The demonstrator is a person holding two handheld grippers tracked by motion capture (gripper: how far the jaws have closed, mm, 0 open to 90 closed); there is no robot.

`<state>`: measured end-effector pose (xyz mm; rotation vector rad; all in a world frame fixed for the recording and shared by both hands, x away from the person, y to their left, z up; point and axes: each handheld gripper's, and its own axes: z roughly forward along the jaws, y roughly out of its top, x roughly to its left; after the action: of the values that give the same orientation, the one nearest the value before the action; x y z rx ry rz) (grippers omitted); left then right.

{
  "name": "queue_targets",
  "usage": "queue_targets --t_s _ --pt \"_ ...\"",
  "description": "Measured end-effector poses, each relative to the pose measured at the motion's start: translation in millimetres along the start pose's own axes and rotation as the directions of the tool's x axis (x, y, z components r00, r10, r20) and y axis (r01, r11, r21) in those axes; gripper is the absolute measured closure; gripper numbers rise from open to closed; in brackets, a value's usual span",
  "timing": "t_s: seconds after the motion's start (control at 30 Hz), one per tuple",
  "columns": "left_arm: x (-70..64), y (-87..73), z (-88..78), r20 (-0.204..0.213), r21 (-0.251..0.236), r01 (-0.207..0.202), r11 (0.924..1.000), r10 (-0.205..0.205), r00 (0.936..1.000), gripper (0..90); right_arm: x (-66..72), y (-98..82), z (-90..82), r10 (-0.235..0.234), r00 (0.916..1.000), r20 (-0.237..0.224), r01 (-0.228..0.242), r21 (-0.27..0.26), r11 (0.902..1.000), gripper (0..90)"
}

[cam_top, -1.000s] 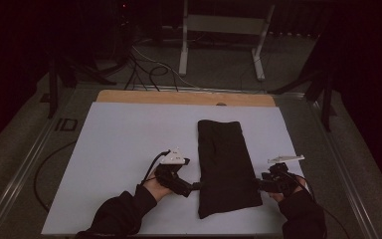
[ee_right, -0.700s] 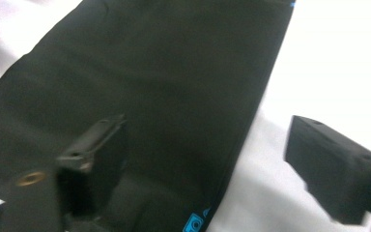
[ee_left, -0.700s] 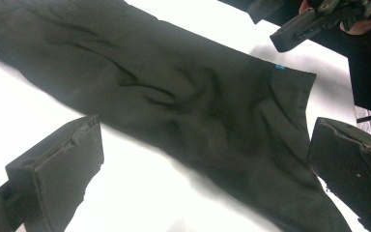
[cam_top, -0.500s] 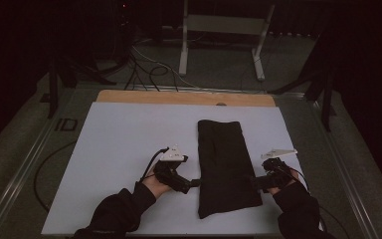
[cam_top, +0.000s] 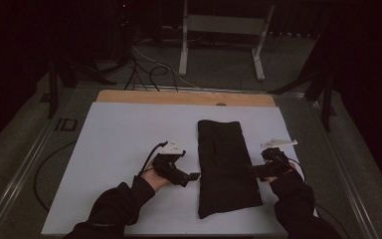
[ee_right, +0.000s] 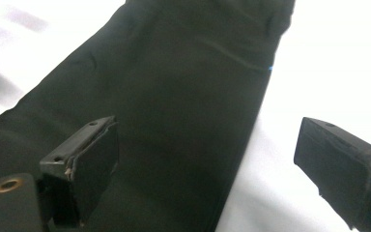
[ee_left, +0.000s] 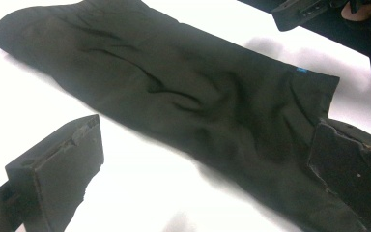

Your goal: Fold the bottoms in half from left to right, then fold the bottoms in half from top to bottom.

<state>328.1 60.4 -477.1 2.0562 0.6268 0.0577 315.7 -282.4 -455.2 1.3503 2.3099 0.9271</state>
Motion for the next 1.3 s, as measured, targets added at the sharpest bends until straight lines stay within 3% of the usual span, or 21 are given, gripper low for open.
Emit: queue_targets --t_s 0.5,0.53,0.73,0.97,1.13,1.3 --pt "20.5 10.4 -1.1 -0.022 -0.001 0.046 0.9989 -0.046 0.9987 0.1 -6.3 21.6 11.0 -0.048 0.9987 0.018 0.049 -0.066 0.9966 8.7" --pt "25.5 11.3 0.2 -0.029 -0.005 0.067 0.9978 -0.067 0.9973 0.1 -8.9 26.4 14.9 -0.062 0.9976 0.031 0.065 -0.091 0.9938 8.7" --pt "32.2 14.8 5.4 -0.043 0.009 0.072 0.9973 -0.072 0.9965 0.1 -15.8 35.2 22.1 -0.063 0.9977 0.025 0.065 -0.129 0.9895 8.6" --pt "40.2 20.8 15.2 -0.031 0.03 0.094 0.9951 -0.094 0.9951 0.0 -23.0 46.2 32.4 -0.063 0.9977 0.025 0.066 -0.131 0.9892 8.7" --pt "42.9 25.3 21.6 -0.052 0.047 0.085 0.9953 -0.083 0.9952 0.0 -27.5 52.3 37.2 -0.077 0.9968 0.024 0.079 -0.129 0.9885 8.7" --pt "49.5 30.5 26.6 -0.071 0.046 0.1 0.9939 -0.097 0.9927 0.0 -33.1 57.1 42.9 -0.07 0.9972 0.028 0.073 -0.127 0.9892 8.7"
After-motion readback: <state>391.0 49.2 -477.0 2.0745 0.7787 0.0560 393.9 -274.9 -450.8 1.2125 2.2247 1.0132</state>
